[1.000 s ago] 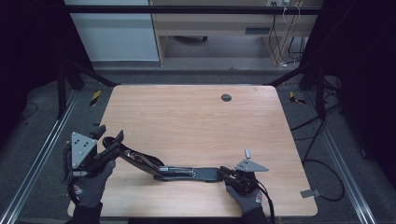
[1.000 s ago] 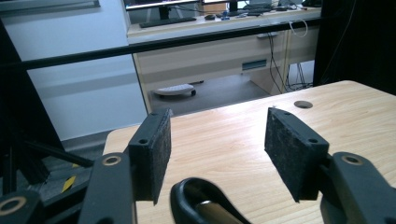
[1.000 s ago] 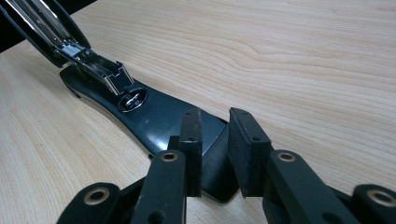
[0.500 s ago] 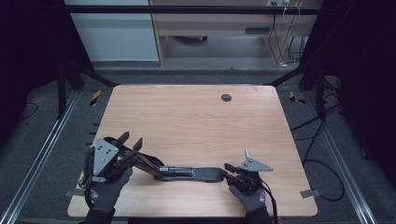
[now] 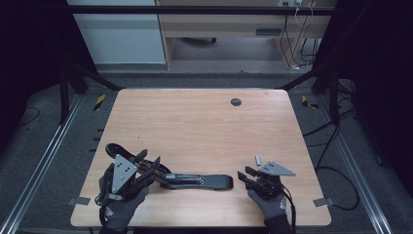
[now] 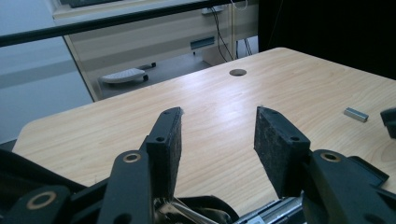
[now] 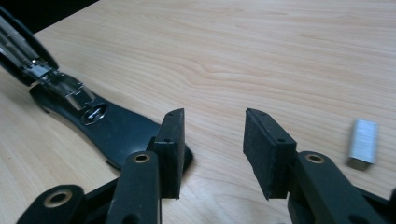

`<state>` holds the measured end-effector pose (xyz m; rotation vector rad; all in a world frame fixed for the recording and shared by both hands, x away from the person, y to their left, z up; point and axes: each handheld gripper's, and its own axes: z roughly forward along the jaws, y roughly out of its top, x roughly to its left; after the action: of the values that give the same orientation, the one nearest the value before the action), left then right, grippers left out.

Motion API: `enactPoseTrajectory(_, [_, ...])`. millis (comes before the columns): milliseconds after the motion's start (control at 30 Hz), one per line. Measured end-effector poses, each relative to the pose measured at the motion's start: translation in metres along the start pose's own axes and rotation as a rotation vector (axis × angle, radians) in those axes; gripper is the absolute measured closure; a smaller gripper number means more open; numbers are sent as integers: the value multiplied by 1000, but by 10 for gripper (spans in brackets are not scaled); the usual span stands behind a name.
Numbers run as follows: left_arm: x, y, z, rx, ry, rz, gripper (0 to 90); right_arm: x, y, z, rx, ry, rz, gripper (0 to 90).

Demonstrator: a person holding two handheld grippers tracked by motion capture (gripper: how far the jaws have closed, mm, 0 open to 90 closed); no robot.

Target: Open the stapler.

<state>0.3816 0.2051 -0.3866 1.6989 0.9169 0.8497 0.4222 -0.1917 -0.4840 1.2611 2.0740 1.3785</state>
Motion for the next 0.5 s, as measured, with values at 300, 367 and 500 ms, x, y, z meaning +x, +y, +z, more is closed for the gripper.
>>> enactPoseTrajectory(300, [-5,-6,2,15,2,7,498,-25,10,-11,18,-119,7,584])
enactPoseTrajectory(367, [-4,-8,3,20,0,8,495,-31,13,-11,43,-158,3,593])
enactPoseTrajectory(500, [-4,-10,4,24,-4,5,488,-42,18,-11,70,-203,10,617])
